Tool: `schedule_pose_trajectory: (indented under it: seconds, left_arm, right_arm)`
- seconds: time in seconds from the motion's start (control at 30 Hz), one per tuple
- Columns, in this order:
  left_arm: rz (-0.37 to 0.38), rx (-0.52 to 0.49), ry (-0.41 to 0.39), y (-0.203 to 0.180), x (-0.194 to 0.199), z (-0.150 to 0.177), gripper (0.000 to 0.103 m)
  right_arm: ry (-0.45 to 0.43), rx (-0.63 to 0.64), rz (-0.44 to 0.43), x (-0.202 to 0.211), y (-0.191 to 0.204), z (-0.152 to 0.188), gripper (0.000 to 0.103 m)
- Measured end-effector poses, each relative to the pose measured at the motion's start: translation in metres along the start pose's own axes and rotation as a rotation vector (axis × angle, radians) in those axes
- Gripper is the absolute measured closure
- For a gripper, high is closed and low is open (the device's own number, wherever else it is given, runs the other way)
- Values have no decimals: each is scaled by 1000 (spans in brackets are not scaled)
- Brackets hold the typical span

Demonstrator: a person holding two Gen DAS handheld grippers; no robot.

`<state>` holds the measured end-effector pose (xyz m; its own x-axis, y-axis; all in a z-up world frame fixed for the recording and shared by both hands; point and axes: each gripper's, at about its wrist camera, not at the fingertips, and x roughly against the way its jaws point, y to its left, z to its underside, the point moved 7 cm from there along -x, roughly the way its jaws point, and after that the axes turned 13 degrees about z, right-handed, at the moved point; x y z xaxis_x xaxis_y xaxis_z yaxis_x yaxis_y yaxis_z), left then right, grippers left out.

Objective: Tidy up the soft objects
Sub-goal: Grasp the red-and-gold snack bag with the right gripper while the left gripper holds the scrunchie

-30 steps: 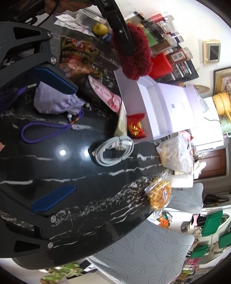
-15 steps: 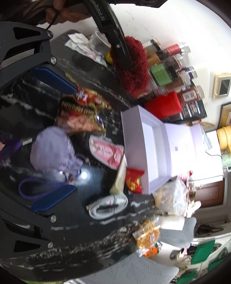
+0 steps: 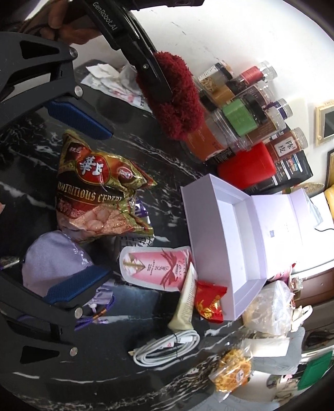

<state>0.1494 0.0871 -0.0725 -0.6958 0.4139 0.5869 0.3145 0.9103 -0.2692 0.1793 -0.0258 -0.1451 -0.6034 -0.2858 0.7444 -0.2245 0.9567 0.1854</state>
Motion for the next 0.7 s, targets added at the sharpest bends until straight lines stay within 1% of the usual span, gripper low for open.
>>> schedule_pose_trajectory:
  seconds: [0.03, 0.1, 0.13, 0.17, 0.2, 0.23, 0.27, 0.4, 0.7]
  left_arm:
    - [3, 1, 2, 0, -1, 0, 65]
    - [7, 1, 6, 0, -2, 2, 65]
    - [10, 0, 9, -1, -3, 2, 65]
    - [14, 0, 10, -1, -3, 3, 65]
    - [17, 1, 11, -2, -4, 3, 65]
    - [19, 2, 12, -2, -4, 3, 65]
    - [18, 0, 11, -2, -4, 3, 65]
    - [19, -1, 8, -3, -3, 3, 65]
    - [42, -22, -11, -14, 4, -3, 65]
  right_arm:
    - [9, 0, -1, -2, 0, 1, 13]
    - [13, 15, -10, -4, 2, 2, 16]
    - [17, 25, -22, -5, 4, 3, 22]
    - [28, 28, -48, -6, 7, 5, 31]
    - [37, 23, -58, -8, 7, 6, 33]
    - [31, 22, -45, -8, 7, 6, 42]
    - [28, 30, -35, -7, 7, 6, 44]
    - [20, 38, -48, -3, 8, 8, 48]
    - [-48, 24, -61, 24, 8, -2, 49]
